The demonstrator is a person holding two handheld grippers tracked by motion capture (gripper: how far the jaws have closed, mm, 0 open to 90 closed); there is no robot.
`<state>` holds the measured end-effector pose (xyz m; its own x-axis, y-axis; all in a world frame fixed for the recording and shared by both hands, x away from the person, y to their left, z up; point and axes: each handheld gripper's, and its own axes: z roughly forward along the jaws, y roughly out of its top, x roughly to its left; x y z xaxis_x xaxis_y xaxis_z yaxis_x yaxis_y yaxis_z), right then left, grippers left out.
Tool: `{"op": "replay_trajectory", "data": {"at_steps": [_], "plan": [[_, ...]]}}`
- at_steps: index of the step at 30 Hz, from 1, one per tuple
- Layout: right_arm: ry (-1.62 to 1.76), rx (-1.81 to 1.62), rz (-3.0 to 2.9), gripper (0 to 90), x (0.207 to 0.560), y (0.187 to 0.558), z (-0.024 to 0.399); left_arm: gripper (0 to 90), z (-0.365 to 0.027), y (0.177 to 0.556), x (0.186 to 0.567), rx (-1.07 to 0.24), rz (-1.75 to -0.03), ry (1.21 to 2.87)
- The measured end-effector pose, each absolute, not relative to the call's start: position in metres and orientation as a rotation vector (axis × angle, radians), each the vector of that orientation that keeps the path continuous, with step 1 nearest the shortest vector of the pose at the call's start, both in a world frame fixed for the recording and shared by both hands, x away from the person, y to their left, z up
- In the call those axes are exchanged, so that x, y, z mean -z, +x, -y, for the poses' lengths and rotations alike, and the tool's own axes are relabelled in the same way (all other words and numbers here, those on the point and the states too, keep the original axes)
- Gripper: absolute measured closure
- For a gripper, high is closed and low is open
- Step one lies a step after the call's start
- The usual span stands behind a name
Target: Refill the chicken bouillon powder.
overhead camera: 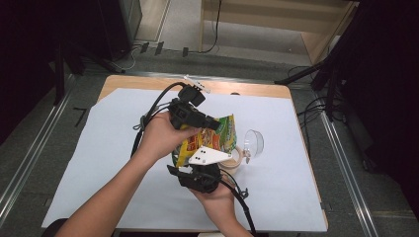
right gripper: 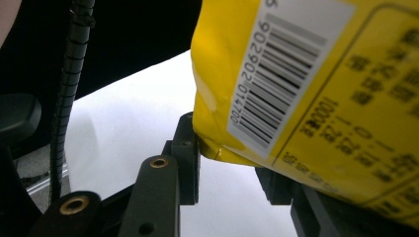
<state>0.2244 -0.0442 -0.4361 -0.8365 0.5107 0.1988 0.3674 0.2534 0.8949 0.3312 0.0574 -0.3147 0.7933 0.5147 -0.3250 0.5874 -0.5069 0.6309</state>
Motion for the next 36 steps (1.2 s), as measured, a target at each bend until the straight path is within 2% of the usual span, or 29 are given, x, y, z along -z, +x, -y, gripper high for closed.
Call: {"op": "replay_trajectory", "data": {"at_steps": [7, 17, 23, 31, 36], "plan": [[0.824, -1.65, -2.396, 70.2, 0.435, 0.224, 0.044, 86.2, -0.055, 0.332, 0.313, 0.133, -0.801, 2.243], [0.826, -1.663, -2.391, 68.4, 0.433, 0.224, 0.045, 81.5, -0.055, 0.337, 0.314, 0.158, -0.82, 2.231], [0.823, -1.653, -2.392, 69.1, 0.432, 0.223, 0.044, 85.0, -0.055, 0.338, 0.314, 0.169, -0.827, 2.245], [0.806, -1.677, -2.393, 68.4, 0.431, 0.223, 0.045, 81.8, -0.057, 0.343, 0.315, 0.18, -0.849, 2.244], [0.796, -1.676, -2.395, 68.4, 0.43, 0.223, 0.045, 83.7, -0.058, 0.346, 0.317, 0.2, -0.859, 2.239]]}}
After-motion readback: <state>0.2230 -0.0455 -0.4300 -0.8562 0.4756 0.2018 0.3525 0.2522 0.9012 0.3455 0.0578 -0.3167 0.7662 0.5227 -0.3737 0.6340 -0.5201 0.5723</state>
